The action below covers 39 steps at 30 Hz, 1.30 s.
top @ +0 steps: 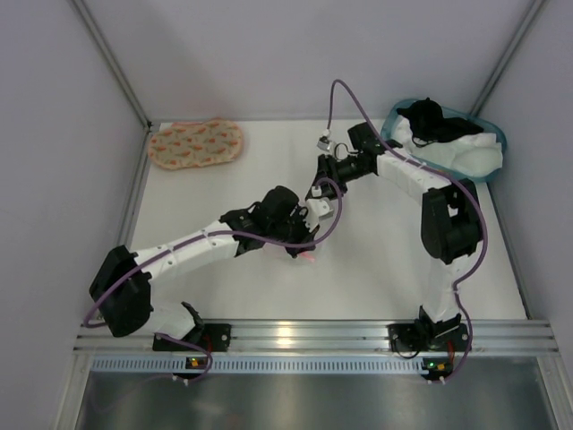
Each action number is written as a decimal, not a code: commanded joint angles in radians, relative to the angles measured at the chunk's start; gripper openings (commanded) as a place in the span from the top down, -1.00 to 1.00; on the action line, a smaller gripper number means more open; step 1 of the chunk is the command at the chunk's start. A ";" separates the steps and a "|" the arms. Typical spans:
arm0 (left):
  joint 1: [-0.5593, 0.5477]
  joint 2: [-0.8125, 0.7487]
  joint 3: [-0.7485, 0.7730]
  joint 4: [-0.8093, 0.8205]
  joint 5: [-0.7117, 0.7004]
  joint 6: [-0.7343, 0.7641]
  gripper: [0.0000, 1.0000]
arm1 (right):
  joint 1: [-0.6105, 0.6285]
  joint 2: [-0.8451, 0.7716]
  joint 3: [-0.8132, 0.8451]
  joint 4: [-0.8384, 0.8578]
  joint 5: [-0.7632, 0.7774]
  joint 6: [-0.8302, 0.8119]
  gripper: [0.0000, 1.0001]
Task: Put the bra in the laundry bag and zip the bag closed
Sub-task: Zip the laundry bag at the center of the board.
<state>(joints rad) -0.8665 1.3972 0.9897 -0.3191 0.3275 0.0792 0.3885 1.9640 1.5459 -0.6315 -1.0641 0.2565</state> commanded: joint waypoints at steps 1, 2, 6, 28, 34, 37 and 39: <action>0.001 0.011 0.055 -0.002 -0.022 -0.027 1.00 | -0.026 -0.091 0.010 -0.071 0.033 -0.089 0.04; 0.003 0.019 0.059 0.002 -0.022 -0.024 1.00 | -0.033 -0.097 0.003 -0.095 0.033 -0.121 0.04; 0.006 0.039 0.099 0.014 -0.022 0.007 1.00 | -0.054 -0.126 -0.041 -0.180 0.044 -0.177 0.03; 0.007 0.083 0.158 0.032 -0.034 0.123 1.00 | 0.023 -0.090 -0.141 -0.057 -0.169 -0.020 0.49; 0.007 0.025 0.096 0.028 0.018 0.162 1.00 | 0.023 -0.057 -0.106 -0.056 -0.172 -0.019 1.00; 0.006 -0.006 0.057 0.014 0.031 0.180 1.00 | 0.016 -0.044 -0.086 -0.062 -0.174 -0.029 1.00; 0.006 -0.023 0.029 -0.008 0.028 0.191 1.00 | 0.007 -0.037 -0.075 -0.062 -0.172 -0.036 1.00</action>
<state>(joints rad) -0.8570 1.4307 1.0554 -0.2996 0.3061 0.2413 0.3985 1.9244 1.4048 -0.7284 -1.2018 0.2367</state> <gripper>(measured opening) 0.023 0.010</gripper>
